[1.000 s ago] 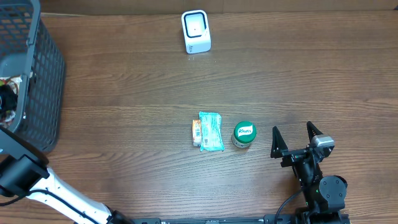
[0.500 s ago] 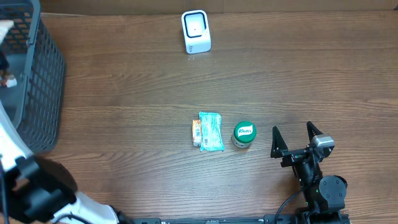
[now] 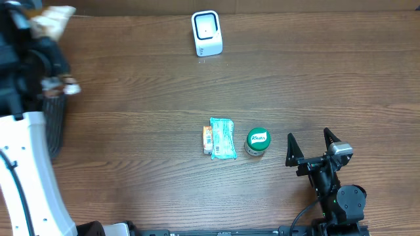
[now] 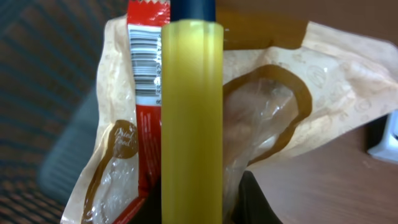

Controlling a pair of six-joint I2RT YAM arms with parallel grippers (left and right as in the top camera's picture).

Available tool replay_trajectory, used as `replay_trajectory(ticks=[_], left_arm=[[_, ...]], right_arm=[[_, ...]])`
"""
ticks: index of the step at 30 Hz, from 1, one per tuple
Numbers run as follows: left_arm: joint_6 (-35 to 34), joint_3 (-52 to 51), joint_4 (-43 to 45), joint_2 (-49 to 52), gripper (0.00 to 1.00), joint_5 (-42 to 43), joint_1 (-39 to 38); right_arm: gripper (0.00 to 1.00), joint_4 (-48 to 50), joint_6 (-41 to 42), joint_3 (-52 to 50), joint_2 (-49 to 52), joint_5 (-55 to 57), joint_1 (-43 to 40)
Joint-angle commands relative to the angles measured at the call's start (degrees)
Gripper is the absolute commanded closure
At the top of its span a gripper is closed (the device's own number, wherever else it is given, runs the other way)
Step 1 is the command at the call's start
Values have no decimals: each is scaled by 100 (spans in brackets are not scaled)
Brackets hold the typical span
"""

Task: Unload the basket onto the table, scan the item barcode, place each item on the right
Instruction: 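Lift the clear bag of snacks out of the basket with the left gripper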

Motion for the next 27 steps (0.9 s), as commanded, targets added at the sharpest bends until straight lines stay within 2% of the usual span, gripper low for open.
replay_trajectory(ticks=[1,8,14,20,27], left_arm=[[-748,-225,-138,31,96,-44,-647],[-1547,-1572,-72,31,96,-564,-2142],[-2184,-3257,728,33,96,-988,-3220],[-2509,-4712,1773,33,96,-1274,-3856],[-2531,-5705,2914,37,96,-1274,-4188]], right_arm=[[0,17,17,-61,-68,-7,-22],[0,17,17,-61,-68,-4,-22],[0,17,17,-61,-68,-7,-22],[0,17,17,-61,-68,-7,-22],[0,17,17,-61,-68,-7,-22]])
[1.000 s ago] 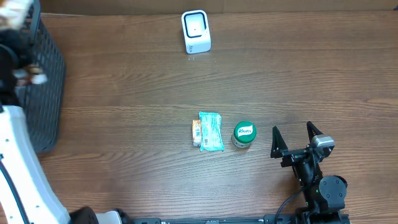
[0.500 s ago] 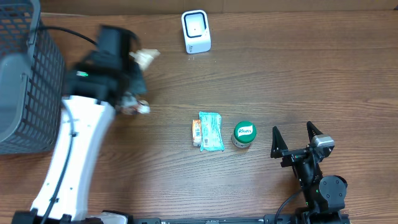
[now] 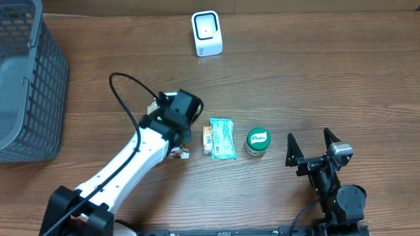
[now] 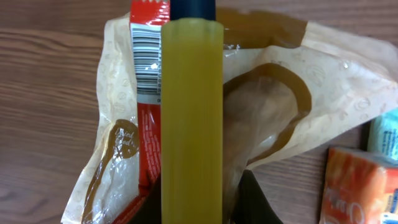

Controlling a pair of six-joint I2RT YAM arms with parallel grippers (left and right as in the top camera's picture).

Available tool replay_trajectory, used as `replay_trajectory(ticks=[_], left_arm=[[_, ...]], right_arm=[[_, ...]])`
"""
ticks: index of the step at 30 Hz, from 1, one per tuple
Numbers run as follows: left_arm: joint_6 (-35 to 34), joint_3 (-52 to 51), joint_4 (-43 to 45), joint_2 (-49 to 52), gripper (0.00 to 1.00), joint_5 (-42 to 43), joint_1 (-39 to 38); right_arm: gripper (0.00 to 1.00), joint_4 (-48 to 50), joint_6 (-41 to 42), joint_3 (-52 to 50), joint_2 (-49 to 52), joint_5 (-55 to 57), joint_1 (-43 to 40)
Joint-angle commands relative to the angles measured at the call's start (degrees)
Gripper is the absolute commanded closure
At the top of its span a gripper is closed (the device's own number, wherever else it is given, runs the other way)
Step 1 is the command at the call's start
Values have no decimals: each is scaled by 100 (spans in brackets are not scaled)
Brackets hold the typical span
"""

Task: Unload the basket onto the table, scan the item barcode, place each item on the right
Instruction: 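Lift the clear bag of snacks out of the basket with the left gripper, then lower the snack bag onto the table left of the orange packet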

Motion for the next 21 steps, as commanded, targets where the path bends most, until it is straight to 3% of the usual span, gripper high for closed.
replay_trajectory(ticks=[1,17,21], left_arm=[[-164,-313,310,-31,96,-223,-72],[-144,-1043,1300,-28,96,-457,-61],[205,-1095,1528,11,96,-525,-61]], right_arm=[[0,20,20,-61,-68,-7,-22],[0,20,20,-61,-68,-7,-22],[0,20,20,-61,-68,-7,-22]])
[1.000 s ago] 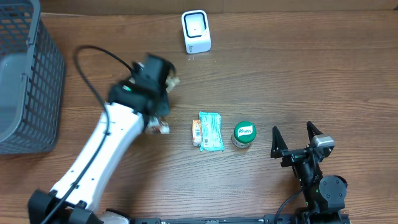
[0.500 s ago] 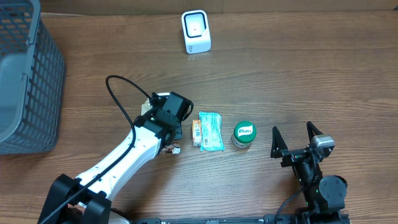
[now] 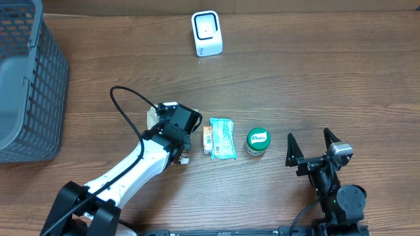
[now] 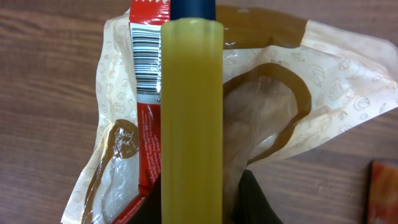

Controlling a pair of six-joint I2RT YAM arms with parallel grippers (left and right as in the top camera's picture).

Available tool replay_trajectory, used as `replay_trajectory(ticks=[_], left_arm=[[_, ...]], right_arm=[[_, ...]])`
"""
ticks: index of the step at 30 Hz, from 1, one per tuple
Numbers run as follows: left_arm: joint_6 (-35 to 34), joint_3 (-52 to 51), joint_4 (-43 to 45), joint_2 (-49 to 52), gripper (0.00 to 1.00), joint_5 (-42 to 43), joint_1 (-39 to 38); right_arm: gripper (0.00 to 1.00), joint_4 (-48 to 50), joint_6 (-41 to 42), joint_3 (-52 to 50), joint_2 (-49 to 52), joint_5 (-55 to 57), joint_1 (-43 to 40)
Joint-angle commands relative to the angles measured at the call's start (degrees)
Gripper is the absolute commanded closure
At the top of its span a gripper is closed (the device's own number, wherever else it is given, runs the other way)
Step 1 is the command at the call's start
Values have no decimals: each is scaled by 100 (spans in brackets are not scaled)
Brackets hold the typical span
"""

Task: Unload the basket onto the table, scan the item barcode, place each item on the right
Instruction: 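Lower the snack bag onto the table left of the orange packet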

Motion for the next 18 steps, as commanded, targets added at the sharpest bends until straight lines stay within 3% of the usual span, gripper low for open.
replay_trajectory(ticks=[1,4,7,13,18], left_arm=[[376,-114,249,57,96,-236,-7],[621,-144,461,232,95,-240,-7],[680,-144,557,365,86,-273,-7],[680,-125,577,380,51,-374,-4],[680,127,343,378,43,-358,-4]], right_arm=[[0,20,17,-61,-68,-7,-22],[0,17,17,-61,-68,-7,-22],[0,20,17,-61,-68,-4,-22],[0,17,17,-61,-68,-7,-22],[0,17,17,-61,-68,-7,-22]])
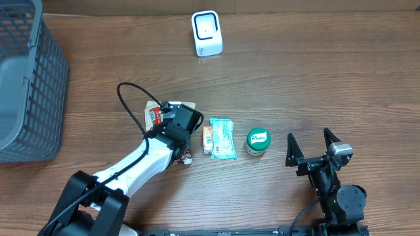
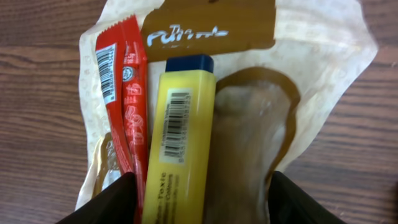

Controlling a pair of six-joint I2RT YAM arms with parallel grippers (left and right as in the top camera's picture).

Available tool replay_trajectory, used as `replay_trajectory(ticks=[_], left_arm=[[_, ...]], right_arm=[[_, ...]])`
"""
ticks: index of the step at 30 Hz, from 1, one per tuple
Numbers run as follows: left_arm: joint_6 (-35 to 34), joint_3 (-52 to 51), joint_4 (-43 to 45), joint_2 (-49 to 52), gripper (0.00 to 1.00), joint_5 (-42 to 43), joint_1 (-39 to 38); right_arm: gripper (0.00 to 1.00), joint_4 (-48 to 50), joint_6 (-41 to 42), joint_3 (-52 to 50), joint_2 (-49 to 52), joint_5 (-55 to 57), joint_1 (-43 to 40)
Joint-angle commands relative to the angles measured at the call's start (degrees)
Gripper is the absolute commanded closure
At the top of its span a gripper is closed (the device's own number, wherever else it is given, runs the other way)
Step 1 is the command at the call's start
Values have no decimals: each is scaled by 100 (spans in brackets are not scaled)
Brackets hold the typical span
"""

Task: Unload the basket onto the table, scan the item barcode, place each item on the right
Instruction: 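Lower the snack bag onto the table left of the orange packet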

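A yellow box with a blue cap (image 2: 180, 130) shows its barcode and lies on a tan snack bag (image 2: 249, 124). A red strip with its own barcode (image 2: 121, 93) lies on that bag too. My left gripper (image 2: 202, 190) stands open over them, its dark fingers (image 2: 115, 199) wide apart on either side. In the overhead view the left gripper (image 1: 176, 122) is left of centre, with the bag (image 1: 155, 111) peeking out under it. The white scanner (image 1: 207, 33) stands at the back. At the front right, my right gripper (image 1: 314, 145) is open and holds nothing.
An orange packet (image 1: 207, 139), a teal packet (image 1: 223, 137) and a green-lidded jar (image 1: 258, 142) lie in a row just right of the left gripper. A grey mesh basket (image 1: 26, 78) stands at the left edge.
My left gripper has opened and let go of the yellow box and bag. They now lie on the table, seen from farther back. The right arm has not moved.
My left gripper was shut on the yellow box and bag, raised at the far left by the basket. Then it held them over the table left of the orange packet, and again slightly nearer the front. Now they lie released there.
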Motion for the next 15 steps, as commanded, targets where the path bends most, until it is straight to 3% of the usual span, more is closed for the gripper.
replay_trajectory(ticks=[1,11,15], left_arm=[[24,299,-160,26,43,-146,-4],[17,1768,-1655,22,40,-109,42],[-24,2343,-2356,22,53,87,153]], right_arm=[[0,17,20,-61,-68,-7,-22],[0,17,20,-61,-68,-7,-22],[0,17,20,-61,-68,-7,-22]])
